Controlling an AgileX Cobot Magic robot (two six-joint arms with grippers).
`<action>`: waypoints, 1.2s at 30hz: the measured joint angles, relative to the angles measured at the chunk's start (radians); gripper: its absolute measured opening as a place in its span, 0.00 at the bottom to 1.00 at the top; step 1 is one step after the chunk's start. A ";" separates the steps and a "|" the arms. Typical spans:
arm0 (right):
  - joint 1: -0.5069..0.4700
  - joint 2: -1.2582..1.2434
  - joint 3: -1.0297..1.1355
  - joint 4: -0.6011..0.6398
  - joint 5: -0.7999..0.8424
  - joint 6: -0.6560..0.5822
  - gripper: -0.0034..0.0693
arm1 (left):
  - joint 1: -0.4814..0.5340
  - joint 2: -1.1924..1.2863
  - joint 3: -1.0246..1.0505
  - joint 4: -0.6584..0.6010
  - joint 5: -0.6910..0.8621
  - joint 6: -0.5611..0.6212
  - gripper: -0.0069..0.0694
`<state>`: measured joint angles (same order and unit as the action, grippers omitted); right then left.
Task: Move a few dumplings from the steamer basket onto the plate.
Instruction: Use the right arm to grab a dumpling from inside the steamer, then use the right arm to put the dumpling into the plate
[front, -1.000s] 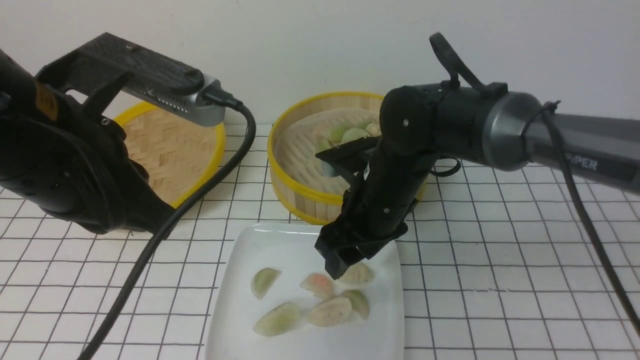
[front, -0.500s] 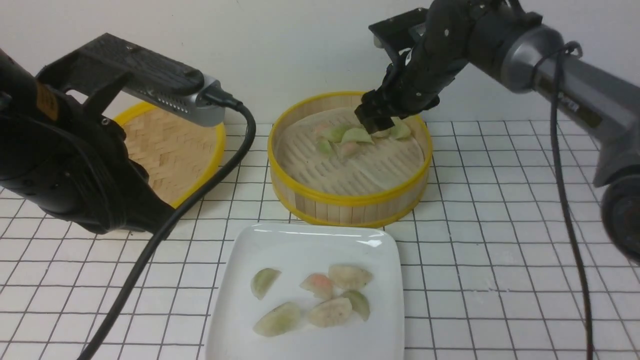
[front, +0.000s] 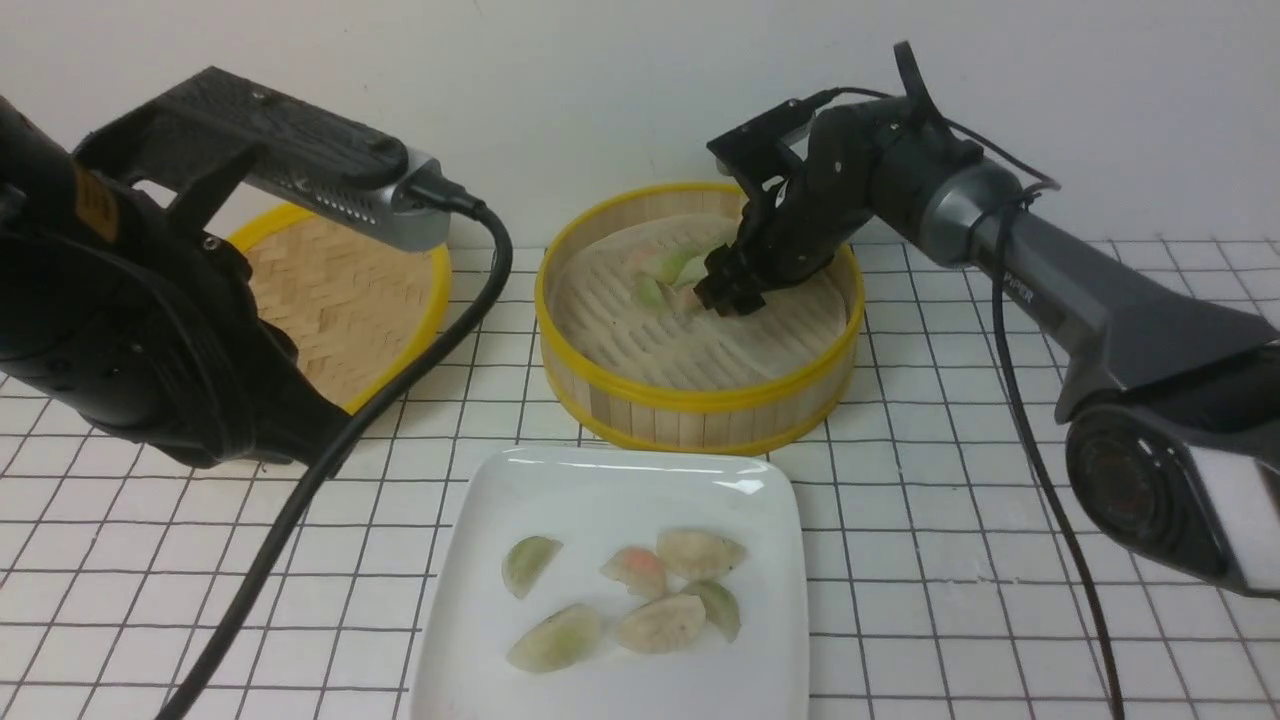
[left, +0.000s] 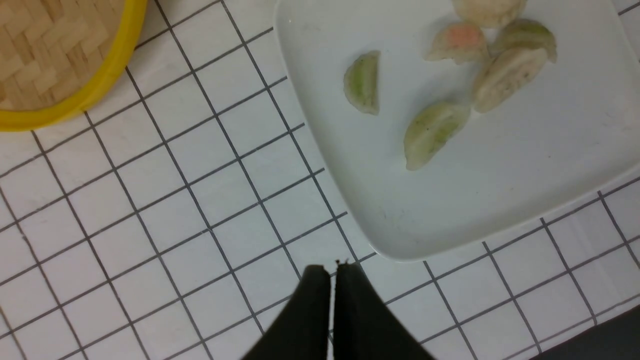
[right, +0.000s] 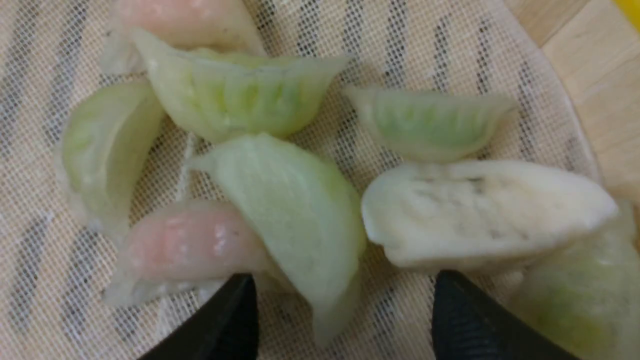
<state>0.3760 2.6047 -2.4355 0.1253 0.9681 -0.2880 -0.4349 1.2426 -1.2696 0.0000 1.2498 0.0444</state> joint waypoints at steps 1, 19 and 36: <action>0.000 0.004 -0.001 0.013 -0.014 -0.002 0.57 | 0.000 0.000 0.000 0.000 0.000 -0.001 0.08; 0.000 -0.127 -0.003 0.039 0.211 0.023 0.21 | 0.000 0.000 0.000 0.030 0.000 -0.006 0.08; 0.011 -0.368 0.259 0.080 0.281 0.083 0.21 | 0.000 0.000 0.000 0.034 0.000 -0.008 0.08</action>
<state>0.3871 2.2366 -2.1761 0.2053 1.2488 -0.2055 -0.4349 1.2426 -1.2696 0.0340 1.2498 0.0368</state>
